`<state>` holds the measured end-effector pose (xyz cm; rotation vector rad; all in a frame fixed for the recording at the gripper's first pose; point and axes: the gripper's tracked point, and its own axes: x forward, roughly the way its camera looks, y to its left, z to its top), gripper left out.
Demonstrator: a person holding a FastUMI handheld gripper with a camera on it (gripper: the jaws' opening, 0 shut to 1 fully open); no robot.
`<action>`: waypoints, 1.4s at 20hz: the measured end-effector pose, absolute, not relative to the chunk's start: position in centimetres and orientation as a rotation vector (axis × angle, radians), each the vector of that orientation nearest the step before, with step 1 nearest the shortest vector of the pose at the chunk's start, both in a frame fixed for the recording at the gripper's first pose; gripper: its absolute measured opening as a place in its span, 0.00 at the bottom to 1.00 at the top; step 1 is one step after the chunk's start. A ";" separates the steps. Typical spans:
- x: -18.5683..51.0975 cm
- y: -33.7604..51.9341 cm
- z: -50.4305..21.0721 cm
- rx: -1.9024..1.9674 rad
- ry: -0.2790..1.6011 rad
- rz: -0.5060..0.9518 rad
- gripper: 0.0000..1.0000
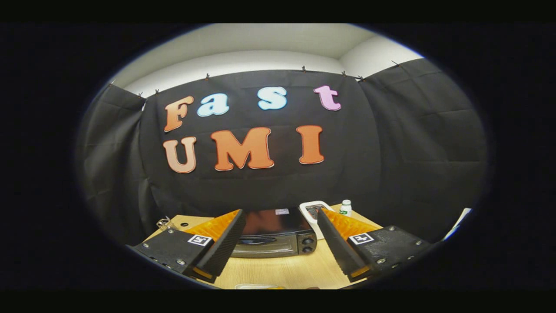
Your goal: Open the toaster oven, put the food inside, and close the toaster oven door.
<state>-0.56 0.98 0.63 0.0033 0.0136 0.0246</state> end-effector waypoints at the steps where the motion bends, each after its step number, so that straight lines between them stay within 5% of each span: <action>1: -0.6 1.0 0.6 0.002 0.016 0.025 0.99; 28: 1.3 9.0 -3.3 -0.025 0.099 0.172 0.99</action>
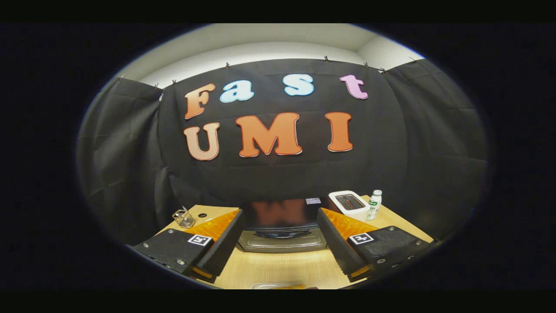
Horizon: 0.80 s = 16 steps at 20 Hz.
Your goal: Open the toaster oven, put the food inside, and close the toaster oven door.
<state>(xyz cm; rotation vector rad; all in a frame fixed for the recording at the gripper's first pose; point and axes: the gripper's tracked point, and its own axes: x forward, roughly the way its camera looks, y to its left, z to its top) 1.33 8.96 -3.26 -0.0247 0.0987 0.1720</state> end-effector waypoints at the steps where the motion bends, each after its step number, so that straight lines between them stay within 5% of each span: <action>1: 1.6 9.4 -3.7 -0.030 0.106 0.177 0.99; 16: 10.4 13.4 -12.4 -0.164 0.281 0.196 0.99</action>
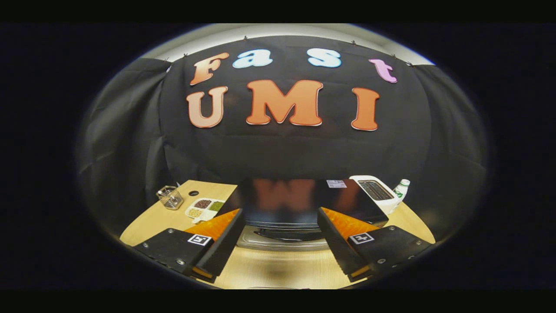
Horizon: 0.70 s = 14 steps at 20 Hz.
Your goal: Open the toaster oven, put the food inside, and close the toaster oven door.
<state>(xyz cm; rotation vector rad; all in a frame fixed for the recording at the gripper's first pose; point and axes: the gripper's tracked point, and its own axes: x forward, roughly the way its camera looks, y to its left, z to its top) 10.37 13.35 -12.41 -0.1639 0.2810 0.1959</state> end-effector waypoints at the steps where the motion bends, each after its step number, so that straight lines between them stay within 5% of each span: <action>1: 10.8 13.5 -13.0 -0.178 0.292 0.194 0.99; 14: 13.3 12.7 -17.7 -0.207 0.414 0.143 1.00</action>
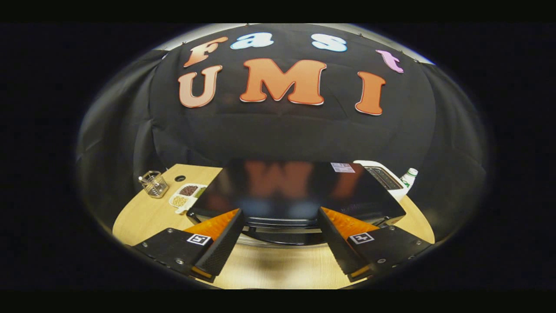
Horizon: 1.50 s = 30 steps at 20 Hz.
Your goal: Open the toaster oven, put the food inside, and close the toaster oven door.
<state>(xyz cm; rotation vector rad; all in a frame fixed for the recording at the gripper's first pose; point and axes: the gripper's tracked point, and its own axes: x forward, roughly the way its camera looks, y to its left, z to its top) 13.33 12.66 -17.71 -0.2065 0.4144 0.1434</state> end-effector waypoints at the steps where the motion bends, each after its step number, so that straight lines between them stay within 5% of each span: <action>1: 13.3 12.6 -17.7 -0.202 0.416 0.148 1.00; 30: 1.6 9.4 -26.2 -0.112 0.593 0.159 0.99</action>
